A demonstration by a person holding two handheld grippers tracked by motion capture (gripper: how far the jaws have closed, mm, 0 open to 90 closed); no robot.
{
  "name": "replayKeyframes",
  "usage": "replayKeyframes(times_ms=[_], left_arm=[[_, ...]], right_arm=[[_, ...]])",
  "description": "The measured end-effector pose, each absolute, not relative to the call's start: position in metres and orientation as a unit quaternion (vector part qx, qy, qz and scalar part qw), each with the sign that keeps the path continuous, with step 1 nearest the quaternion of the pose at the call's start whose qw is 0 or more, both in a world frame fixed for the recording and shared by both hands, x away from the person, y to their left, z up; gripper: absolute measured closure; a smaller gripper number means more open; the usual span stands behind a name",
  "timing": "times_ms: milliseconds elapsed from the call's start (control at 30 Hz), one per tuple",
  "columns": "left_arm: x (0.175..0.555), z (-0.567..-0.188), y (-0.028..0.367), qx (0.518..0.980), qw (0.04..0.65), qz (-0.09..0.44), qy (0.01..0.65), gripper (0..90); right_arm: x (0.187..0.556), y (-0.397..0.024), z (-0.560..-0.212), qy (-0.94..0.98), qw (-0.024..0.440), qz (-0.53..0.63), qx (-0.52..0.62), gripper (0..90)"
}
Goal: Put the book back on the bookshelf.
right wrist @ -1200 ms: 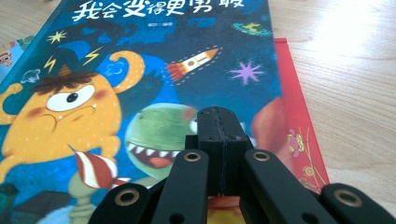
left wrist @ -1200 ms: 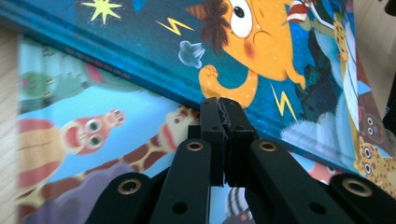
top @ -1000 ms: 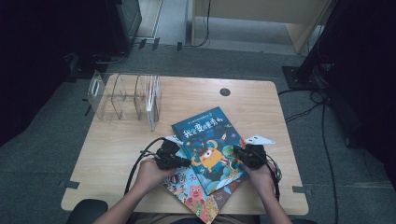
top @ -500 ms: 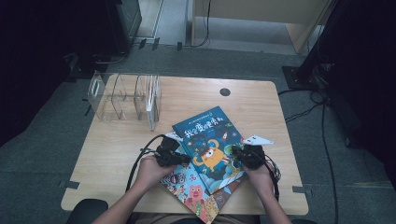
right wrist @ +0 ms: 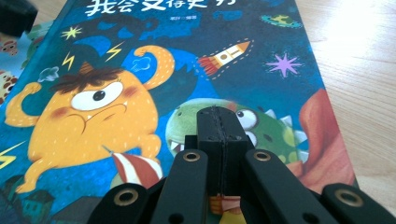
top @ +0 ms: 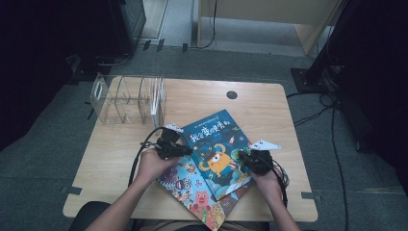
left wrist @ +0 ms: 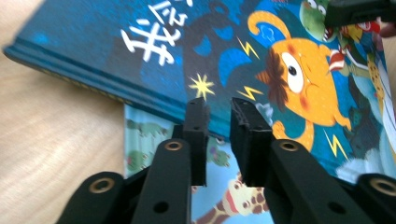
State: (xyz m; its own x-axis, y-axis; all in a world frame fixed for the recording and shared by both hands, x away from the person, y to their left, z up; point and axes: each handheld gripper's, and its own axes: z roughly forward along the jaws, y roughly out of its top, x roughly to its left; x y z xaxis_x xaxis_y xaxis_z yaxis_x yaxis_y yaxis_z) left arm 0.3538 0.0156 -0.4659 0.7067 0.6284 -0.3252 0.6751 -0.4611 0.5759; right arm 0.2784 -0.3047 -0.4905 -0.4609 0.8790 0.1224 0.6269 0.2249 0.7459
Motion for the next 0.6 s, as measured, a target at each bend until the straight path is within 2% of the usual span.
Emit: replayKeyframes(times_ms=[267,600], left_arm=[[0.374,-0.462,0.018,0.844,0.364,-0.016,0.394,83.9],[0.398,-0.460,0.010,0.842,0.363,-0.003,0.398,83.5]], right_arm=[[0.275,-0.305,-0.491,0.764,0.165,0.383,0.492,90.0],[0.276,-0.305,-0.491,0.767,0.174,0.380,0.488,90.0]])
